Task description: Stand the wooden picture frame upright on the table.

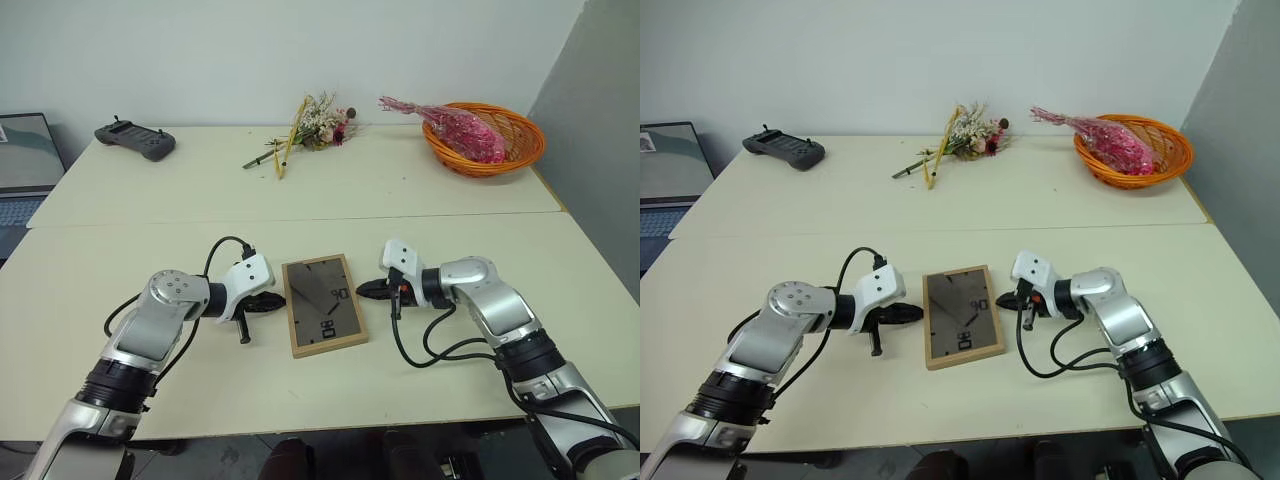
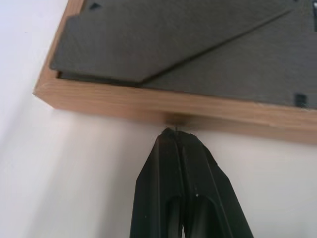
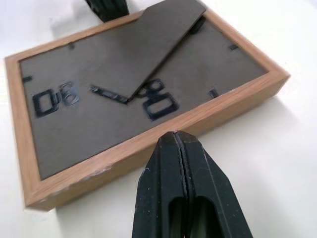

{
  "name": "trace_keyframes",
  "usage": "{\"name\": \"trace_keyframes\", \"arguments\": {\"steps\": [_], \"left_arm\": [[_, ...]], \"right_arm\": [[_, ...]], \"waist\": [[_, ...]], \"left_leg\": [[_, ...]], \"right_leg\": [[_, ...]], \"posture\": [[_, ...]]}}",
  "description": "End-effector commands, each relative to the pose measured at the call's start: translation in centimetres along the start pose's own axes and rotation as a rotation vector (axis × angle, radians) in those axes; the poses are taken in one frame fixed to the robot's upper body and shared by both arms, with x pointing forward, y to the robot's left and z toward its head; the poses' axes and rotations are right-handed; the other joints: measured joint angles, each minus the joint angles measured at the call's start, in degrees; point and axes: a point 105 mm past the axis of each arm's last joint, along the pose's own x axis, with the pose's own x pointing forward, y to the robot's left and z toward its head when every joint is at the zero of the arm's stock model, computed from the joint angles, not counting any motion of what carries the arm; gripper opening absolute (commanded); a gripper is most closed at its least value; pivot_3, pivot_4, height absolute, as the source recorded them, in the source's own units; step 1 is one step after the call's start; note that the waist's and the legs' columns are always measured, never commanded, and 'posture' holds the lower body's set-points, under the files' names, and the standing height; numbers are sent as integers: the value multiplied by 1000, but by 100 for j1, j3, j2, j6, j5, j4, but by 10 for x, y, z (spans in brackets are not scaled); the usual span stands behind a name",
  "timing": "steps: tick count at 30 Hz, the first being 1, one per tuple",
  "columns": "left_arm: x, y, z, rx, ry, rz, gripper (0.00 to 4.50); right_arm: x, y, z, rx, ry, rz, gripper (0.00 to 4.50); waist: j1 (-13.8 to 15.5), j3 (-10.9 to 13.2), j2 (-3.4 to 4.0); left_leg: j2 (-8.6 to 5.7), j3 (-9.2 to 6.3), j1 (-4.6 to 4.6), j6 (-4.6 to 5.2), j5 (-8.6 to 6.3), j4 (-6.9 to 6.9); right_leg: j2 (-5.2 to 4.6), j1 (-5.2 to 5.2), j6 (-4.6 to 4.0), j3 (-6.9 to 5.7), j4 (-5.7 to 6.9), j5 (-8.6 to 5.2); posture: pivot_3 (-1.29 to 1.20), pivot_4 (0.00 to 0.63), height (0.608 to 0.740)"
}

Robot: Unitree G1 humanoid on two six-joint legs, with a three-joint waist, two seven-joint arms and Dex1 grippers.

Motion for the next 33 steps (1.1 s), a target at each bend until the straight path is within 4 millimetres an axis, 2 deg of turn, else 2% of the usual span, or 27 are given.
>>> {"name": "trace_keyframes", "arguments": {"steps": [1, 3, 7, 12, 17, 21, 27, 33], "left_arm": [[-25, -9, -3, -170, -49, -66, 380], [-36, -21, 0, -336, -94, -158, 633], [-55, -31, 12, -711, -174, -296, 1501], [-51, -25, 3, -1048, -244, -274, 2597], [-39, -32, -7, -1219, -283, -271, 3597], [-24, -47, 0, -1243, -302, -319, 4360], [-5, -66, -2, -1277, -309, -336, 4454], [4, -70, 1, -1312, -349, -322, 4454]], "right_arm": [[-6, -11, 0, -65, 7, -65, 0], [-6, -17, -3, -80, 18, -93, 0], [-3, -23, -7, -109, 25, -120, 0], [1, -18, -3, -122, 10, -100, 0], [8, -6, 6, -125, -17, -60, 0], [12, -2, 13, -113, -33, -53, 0], [17, 2, 23, -94, -61, -56, 0], [20, 11, 28, -52, -83, -40, 0]], "waist": [[-7, 0, 0], [-26, 0, 0], [-25, 0, -1], [-9, 0, 0], [-19, -3, -6], [-18, -5, -4], [-12, -10, -2], [34, -21, 8]], "left_leg": [[0, 0, 0, 0, 0, 0], [4, -2, 0, 0, 0, 0], [4, -3, -1, 0, 0, -2], [0, -7, 2, 0, 0, 0], [1, -13, 2, -4, 2, 4], [0, -19, 5, -11, 6, 2], [-3, -19, 8, -17, 9, 1], [-8, -19, 23, -14, 6, 1]], "right_leg": [[0, 0, 0, 0, 0, 0], [4, -1, 0, 0, -1, 0], [5, -1, 0, -4, -1, -1], [4, 4, 1, -5, -1, -1], [4, 4, 0, -3, 1, -1], [4, 4, 0, -2, 1, -1], [0, 7, -1, 2, 0, -1], [-5, 25, 0, 2, -4, -1]], "posture": [[0, 150, 740], [0, 150, 740], [0, 150, 740], [0, 150, 740], [0, 150, 740], [0, 150, 740], [0, 150, 740], [0, 150, 740]]}}
